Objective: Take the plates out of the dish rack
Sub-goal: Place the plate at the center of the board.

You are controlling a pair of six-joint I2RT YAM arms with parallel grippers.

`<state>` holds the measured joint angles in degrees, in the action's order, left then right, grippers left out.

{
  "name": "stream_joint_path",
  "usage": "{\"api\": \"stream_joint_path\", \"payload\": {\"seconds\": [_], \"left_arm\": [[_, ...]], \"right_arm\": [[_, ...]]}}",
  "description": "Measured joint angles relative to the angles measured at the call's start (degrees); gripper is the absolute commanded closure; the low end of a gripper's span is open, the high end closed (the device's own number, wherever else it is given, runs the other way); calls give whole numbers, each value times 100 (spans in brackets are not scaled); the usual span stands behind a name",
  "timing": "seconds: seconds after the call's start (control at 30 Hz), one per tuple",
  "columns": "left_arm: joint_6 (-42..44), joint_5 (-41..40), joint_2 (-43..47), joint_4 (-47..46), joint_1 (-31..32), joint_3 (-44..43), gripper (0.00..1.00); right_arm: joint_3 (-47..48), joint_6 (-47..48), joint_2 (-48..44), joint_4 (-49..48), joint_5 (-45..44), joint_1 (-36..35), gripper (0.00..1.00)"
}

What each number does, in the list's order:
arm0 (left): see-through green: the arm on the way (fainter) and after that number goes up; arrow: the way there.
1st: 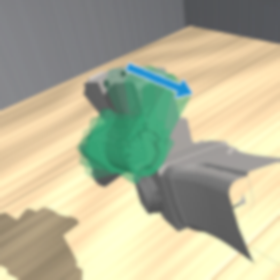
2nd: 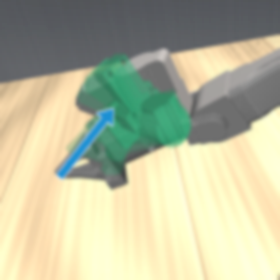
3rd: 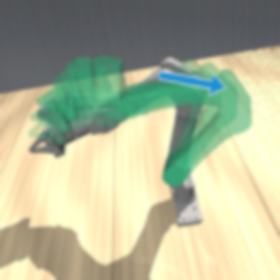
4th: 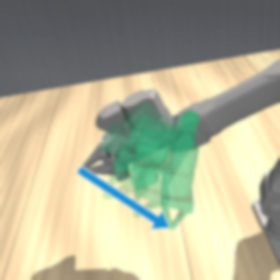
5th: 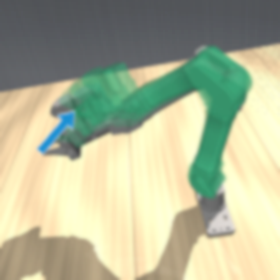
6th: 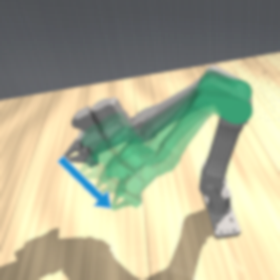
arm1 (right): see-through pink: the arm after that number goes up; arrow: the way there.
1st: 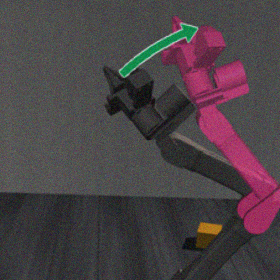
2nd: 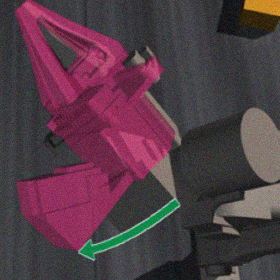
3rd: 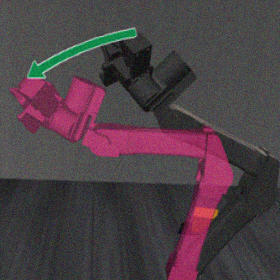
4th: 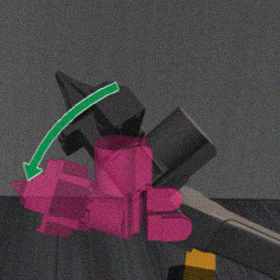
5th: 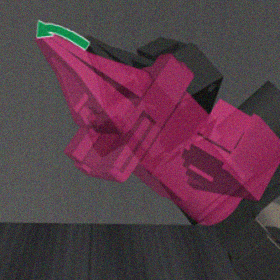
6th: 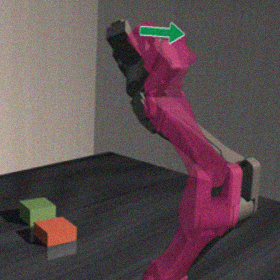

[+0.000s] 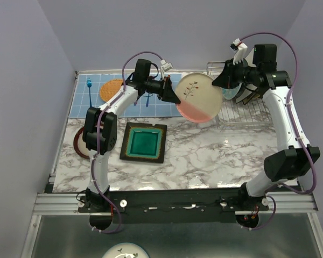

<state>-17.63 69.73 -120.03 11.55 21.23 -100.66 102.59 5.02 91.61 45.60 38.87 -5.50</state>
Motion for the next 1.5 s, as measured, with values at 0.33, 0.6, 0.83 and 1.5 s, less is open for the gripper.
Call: {"api": "stream_joint_path", "payload": {"seconds": [0.33,0.6,0.83,1.5], "left_arm": [[170,-7,17,413,-33,-120,100],[673,-203,560,960,-107,275,100],[1150,-389,927,1565,-168,275,100],[2540,-763,1126,2509,-138,332,100]], "right_arm": [[-382,238,-105,-208,0,55,99],[-697,597,13,-151,24,70,99],[-734,1237,560,133,420,96,99],[-901,1858,826,420,273,-46,99]]}}
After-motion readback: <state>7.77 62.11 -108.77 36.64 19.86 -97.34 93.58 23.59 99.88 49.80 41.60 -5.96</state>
